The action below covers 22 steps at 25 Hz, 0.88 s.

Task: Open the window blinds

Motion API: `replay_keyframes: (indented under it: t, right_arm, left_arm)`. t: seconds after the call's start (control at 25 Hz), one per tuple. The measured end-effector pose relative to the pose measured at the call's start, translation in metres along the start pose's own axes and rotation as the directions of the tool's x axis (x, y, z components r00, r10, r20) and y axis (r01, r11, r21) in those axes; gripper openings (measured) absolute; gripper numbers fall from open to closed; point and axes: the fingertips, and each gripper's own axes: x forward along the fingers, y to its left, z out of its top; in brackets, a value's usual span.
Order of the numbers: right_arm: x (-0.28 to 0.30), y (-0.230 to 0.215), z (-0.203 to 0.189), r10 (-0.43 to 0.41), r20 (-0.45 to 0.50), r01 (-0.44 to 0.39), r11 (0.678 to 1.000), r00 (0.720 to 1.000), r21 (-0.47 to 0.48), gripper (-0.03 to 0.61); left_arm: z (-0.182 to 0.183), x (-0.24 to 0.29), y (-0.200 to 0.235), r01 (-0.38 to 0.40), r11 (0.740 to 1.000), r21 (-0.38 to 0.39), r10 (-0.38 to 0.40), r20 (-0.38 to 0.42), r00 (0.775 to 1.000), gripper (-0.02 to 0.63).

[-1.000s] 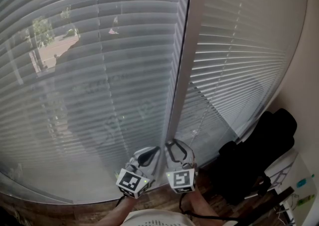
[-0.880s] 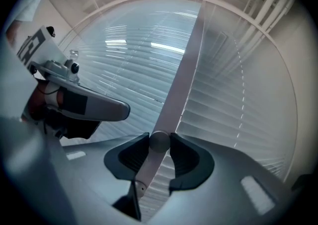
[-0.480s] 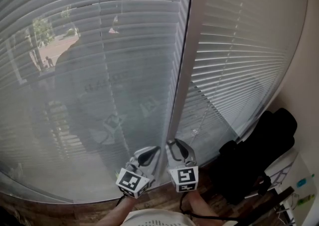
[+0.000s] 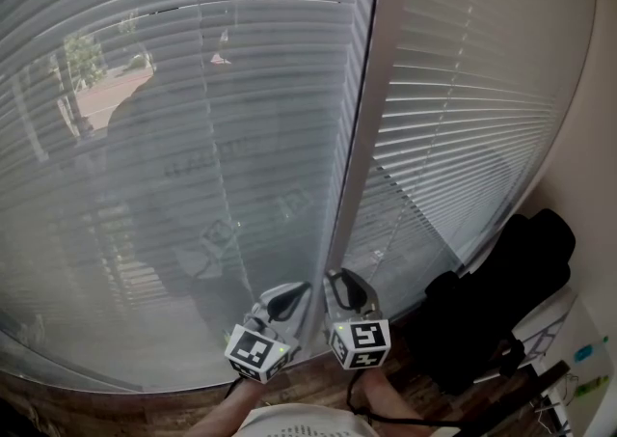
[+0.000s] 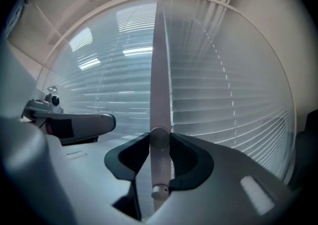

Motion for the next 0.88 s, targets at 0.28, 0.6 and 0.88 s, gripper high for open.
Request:
replay_keyframes:
  t: [0.28, 0.6, 0.88]
  right_arm:
    - [0.0008, -0.0007, -0.0007, -0.015, -0.003, 0.015, 0.997, 1.000, 0.081, 0.135]
    - [0.0020, -0.0020, -0.0014, -0.014, 0.010, 0.012, 0.981, 1.000, 0.195, 0.135]
    - [0.0022, -0.0021, -0.0013, -0.018, -0.004, 0.019, 0.991, 1.000, 0.136, 0.135]
  left_arm:
    - [-0.0040, -0.0017, -0.0004, 0.011, 1.000, -0.010, -0.011, -0.002, 1.000, -0.008]
    - [-0.0052, -0.0020, -0.0007, 0.015, 1.000, -0.014, -0.015, -0.006, 1.000, -0.008]
    - [0.0014, -0.0036, 0.0017, -0.008, 1.000, -0.009, 0.008, -0.004, 1.000, -0.008]
